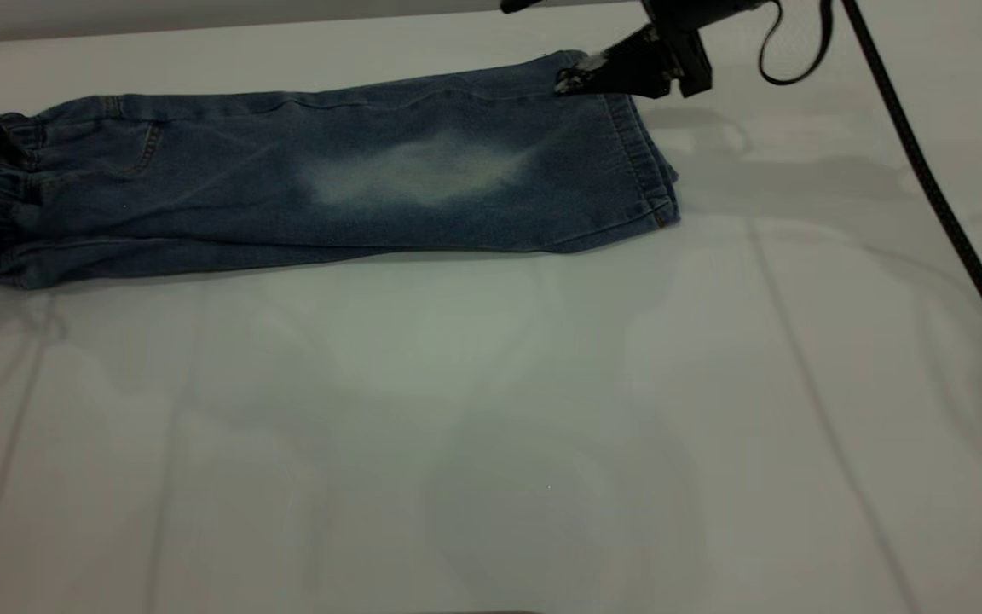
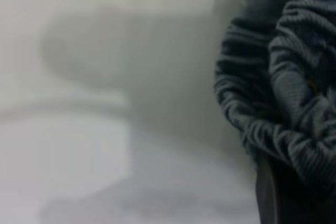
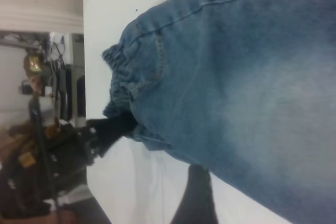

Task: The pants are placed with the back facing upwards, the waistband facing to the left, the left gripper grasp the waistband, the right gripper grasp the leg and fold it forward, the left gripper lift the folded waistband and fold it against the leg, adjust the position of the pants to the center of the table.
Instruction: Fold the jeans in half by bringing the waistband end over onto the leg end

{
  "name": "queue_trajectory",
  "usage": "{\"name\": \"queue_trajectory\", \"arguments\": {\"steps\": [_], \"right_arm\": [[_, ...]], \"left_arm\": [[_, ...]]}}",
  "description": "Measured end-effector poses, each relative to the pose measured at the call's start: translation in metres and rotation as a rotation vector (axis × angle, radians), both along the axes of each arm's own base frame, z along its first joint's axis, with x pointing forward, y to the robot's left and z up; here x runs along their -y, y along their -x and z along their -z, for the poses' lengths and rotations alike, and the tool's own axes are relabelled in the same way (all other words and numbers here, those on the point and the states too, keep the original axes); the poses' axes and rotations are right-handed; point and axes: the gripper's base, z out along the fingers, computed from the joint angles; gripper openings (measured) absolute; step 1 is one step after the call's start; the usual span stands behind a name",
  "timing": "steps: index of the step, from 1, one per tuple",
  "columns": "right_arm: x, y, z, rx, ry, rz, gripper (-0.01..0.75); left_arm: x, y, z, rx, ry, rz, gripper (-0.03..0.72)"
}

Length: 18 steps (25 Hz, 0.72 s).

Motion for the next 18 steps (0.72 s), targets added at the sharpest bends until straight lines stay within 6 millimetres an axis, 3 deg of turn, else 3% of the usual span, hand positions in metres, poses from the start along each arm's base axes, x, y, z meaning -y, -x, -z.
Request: {"name": "queue_trajectory", "arguments": {"steps": [8,11,18], "right_arm": [[-0.064,-0.008,-0.018,0.109,0.185,-0.056,0.530],[-0.088,-0.011,-0.008,0.120,0.220,-0.095,0.530],[-0.132,-0.013,0.038,0.088,0.221,-0.154,0.515]], "left_arm": [[0.034,-0.003,-0.070,0.166,-0.083,0.173,0.082],[0.053,-0.001,-0.086,0.207,-0.102,0.247,0.082],[0.096,0.003,-0.102,0.258,-0.107,0.382,0.081]]}}
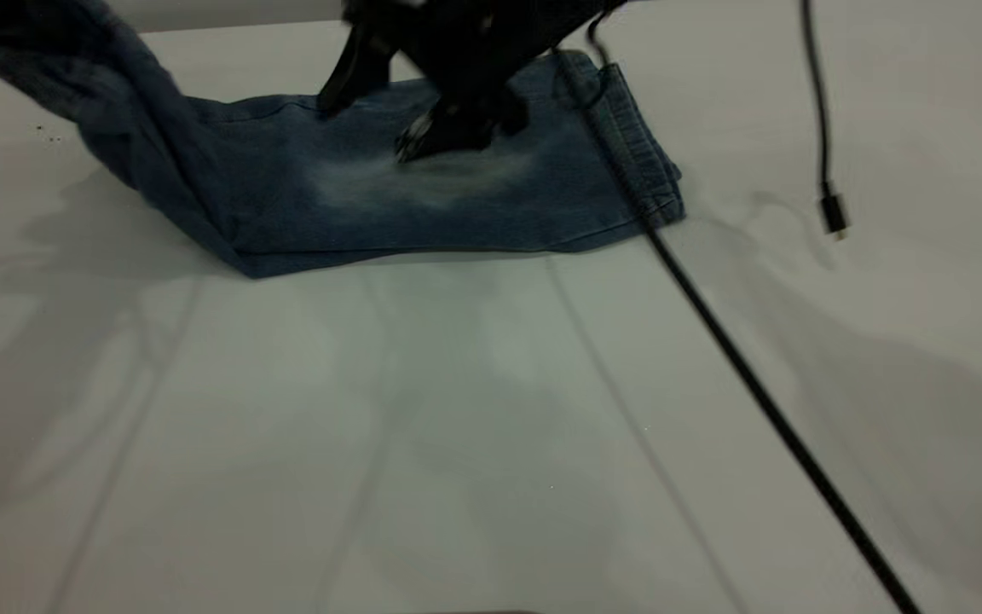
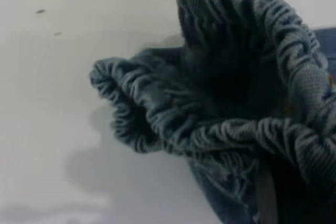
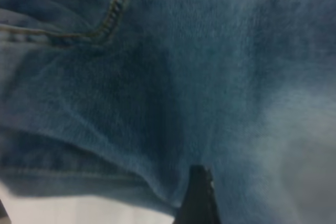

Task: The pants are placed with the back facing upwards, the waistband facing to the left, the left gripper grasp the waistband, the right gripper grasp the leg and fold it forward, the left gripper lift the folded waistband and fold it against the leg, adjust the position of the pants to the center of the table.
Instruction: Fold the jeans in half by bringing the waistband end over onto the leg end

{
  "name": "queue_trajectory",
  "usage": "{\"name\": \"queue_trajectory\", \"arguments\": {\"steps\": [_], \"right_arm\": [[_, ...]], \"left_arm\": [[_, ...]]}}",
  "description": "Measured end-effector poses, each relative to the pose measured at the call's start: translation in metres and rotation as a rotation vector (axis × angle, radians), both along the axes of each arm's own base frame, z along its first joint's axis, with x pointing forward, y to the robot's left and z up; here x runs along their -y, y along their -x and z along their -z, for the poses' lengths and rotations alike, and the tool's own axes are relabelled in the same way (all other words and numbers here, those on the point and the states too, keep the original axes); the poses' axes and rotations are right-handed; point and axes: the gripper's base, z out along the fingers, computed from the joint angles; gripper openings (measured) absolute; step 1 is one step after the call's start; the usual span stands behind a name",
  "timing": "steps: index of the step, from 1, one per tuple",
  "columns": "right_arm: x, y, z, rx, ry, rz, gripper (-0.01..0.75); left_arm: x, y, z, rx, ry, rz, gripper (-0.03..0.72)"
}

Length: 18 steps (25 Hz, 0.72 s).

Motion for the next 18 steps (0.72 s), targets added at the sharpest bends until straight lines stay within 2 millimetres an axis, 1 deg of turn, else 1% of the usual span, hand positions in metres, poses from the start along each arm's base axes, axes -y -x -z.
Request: {"name": "queue_trajectory", "arguments": {"steps": [2,4,7,10,13,15,18], "right_arm": [[-0.010,0.004,0.012,-0.016,0.007,-0.019,0.505],[-0.019,0.008,0.019,-0.021,0.011,-0.034,0.500],[-0.030,0.013,0.023,-0.020,0.014,-0.055,0.497],[-0.036,0.017,0.024,-0.019,0.020,-0.076,0.497],[-0.033,0.016,0.019,-0.012,0.028,-0.126,0.497],[-0.027,0.013,0.012,-0.005,0.034,-0.188,0.497],[-0.008,0.000,-0.010,0.026,0.043,-0.240,0.497]], "left_arm": [[0.009,0.001,-0.003,0.010,0.001,0.025,0.081],[0.017,0.002,-0.006,0.022,0.001,0.048,0.081],[0.027,0.004,-0.010,0.050,-0.002,0.079,0.081],[0.035,0.006,-0.015,0.071,0.000,0.102,0.081],[0.037,0.007,-0.020,0.085,0.001,0.108,0.081],[0.037,0.008,-0.022,0.093,0.002,0.109,0.081],[0.039,0.010,-0.029,0.116,0.005,0.115,0.081]]}}
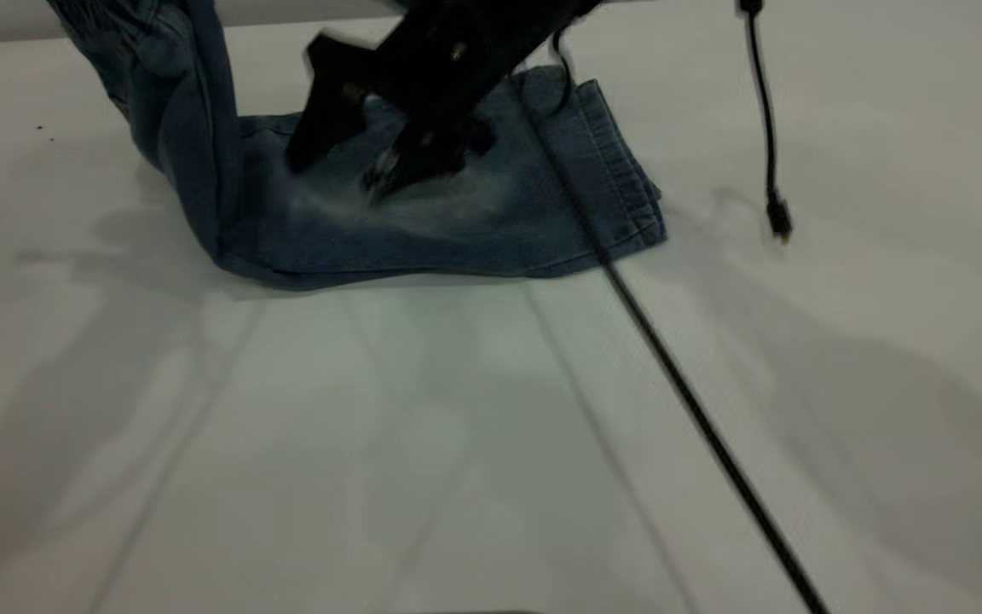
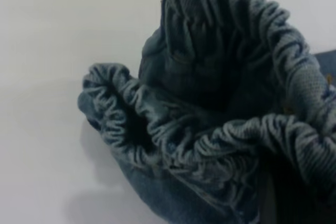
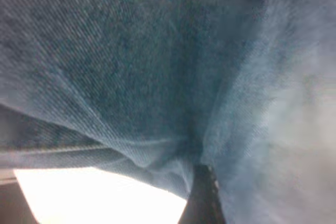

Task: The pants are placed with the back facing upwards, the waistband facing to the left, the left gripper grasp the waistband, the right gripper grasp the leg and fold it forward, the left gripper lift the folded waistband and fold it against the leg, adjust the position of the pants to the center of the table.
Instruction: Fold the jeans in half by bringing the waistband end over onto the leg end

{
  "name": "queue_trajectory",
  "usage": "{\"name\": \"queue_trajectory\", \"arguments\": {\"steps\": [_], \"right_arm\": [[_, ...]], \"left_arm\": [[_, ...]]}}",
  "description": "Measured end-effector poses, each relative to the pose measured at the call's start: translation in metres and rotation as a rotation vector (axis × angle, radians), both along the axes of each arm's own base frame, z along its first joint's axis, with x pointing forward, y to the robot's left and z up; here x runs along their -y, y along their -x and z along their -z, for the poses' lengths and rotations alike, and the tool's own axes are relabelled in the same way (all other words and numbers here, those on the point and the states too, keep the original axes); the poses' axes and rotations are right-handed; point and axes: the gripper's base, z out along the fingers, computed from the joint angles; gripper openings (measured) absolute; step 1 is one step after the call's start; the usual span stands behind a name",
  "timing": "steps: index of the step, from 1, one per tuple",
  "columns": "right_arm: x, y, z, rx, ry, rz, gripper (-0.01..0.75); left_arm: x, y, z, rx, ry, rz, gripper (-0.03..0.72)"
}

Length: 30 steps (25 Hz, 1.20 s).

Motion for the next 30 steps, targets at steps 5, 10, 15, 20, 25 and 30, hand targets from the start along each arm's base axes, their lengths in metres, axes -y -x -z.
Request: {"name": "queue_trajectory", "arguments": {"steps": [5,10,15,20,25,30], "right_arm": [[0.049,-0.031,-0.060,0.094,-0.027,0.040,0.497],[0.099,-0.047,-0.121,0.192,-0.057,0.085,0.497],[0.132,-0.046,-0.181,0.297,-0.076,0.104,0.496],[0.146,-0.039,-0.217,0.364,-0.079,0.114,0.496],[0.154,-0.039,-0.224,0.376,-0.079,0.126,0.496],[0.160,-0.040,-0.224,0.376,-0.076,0.135,0.496]], "left_arm": [[0.022,0.005,-0.007,0.049,0.007,0.060,0.081],[0.056,0.012,-0.007,0.087,0.014,0.151,0.081],[0.088,-0.002,0.011,0.057,0.014,0.210,0.081],[0.119,-0.030,0.033,0.030,0.019,0.244,0.081],[0.150,-0.043,0.070,-0.073,-0.006,0.301,0.081],[0.161,-0.038,0.094,-0.162,-0.051,0.348,0.103]]}}
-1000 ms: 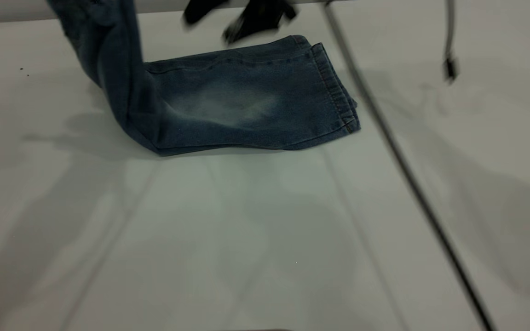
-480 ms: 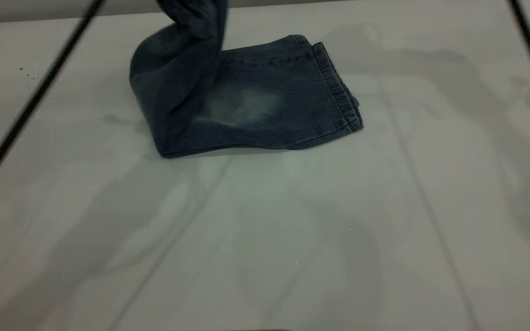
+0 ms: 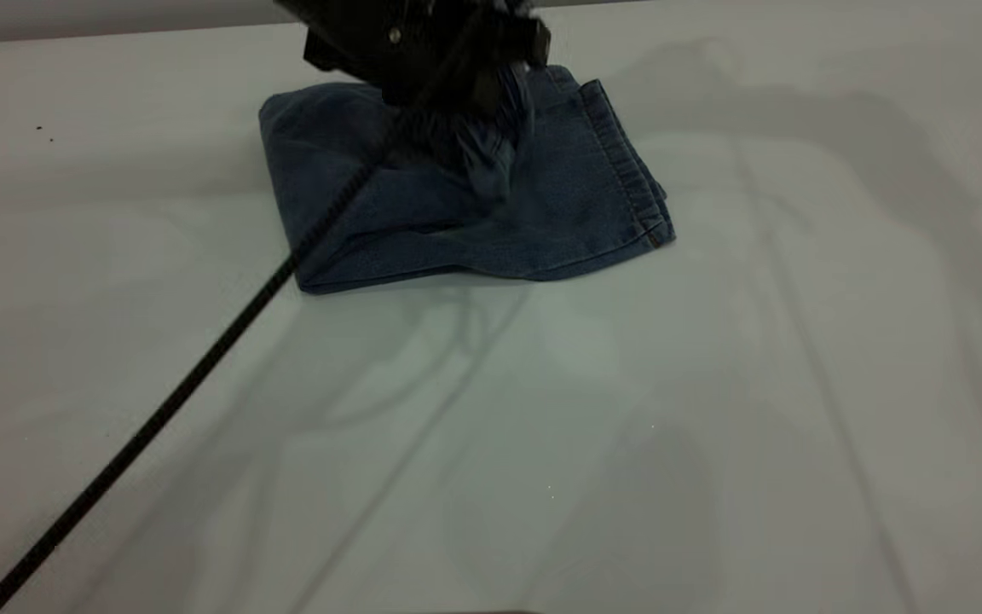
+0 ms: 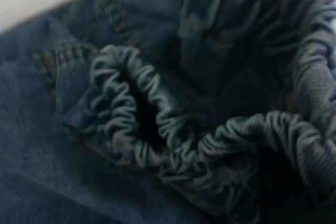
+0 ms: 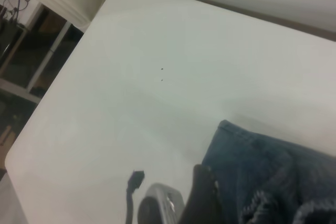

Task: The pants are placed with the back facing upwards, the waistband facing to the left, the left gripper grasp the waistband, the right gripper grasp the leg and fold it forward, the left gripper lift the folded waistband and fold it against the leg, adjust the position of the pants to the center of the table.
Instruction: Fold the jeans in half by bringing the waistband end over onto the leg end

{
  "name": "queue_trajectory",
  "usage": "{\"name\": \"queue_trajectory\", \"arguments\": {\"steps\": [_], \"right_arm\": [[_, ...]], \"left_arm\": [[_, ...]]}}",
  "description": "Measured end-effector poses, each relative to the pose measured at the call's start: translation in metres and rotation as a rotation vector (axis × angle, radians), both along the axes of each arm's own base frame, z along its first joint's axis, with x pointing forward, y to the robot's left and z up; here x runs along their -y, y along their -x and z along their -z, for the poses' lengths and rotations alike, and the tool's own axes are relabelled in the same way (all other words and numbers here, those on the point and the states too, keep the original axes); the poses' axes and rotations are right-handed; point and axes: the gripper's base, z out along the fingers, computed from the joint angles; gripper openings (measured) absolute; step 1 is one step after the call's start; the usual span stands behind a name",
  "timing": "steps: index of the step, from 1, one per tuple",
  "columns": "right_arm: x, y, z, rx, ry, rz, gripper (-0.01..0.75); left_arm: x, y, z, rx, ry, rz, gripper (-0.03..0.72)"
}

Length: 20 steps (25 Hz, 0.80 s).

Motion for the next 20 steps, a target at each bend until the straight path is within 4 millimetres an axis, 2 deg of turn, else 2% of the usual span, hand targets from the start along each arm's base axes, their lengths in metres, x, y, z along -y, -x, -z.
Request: {"name": "queue_trajectory", "arguments": {"steps": [2,7,10,12,15,17,20], "right_arm": [[0.002,0.000,0.000,0.000,0.004,0.004,0.496],[0.003,-0.001,0.001,0.001,0.021,0.005,0.496],[0.003,-0.001,0.002,0.000,0.029,0.007,0.496],[0.004,-0.001,0.003,-0.002,0.051,0.012,0.496],[0.006,0.001,0.005,-0.020,0.084,0.009,0.496],[0.006,0.002,0.007,-0.033,0.103,-0.002,0.496],[0.003,0.004,0.009,-0.055,0.128,-0.012,0.496]], "left_arm": [[0.000,0.001,0.002,-0.007,-0.023,0.021,0.164],[0.000,0.003,0.001,-0.018,-0.046,0.045,0.449],[-0.001,0.004,-0.014,0.009,-0.053,0.070,0.582],[-0.001,0.005,-0.031,0.051,-0.055,0.091,0.606],[-0.006,0.006,-0.065,0.136,-0.059,0.120,0.595],[-0.019,0.005,-0.090,0.189,-0.054,0.107,0.575],[-0.050,-0.001,-0.122,0.242,-0.041,0.042,0.561]]}}
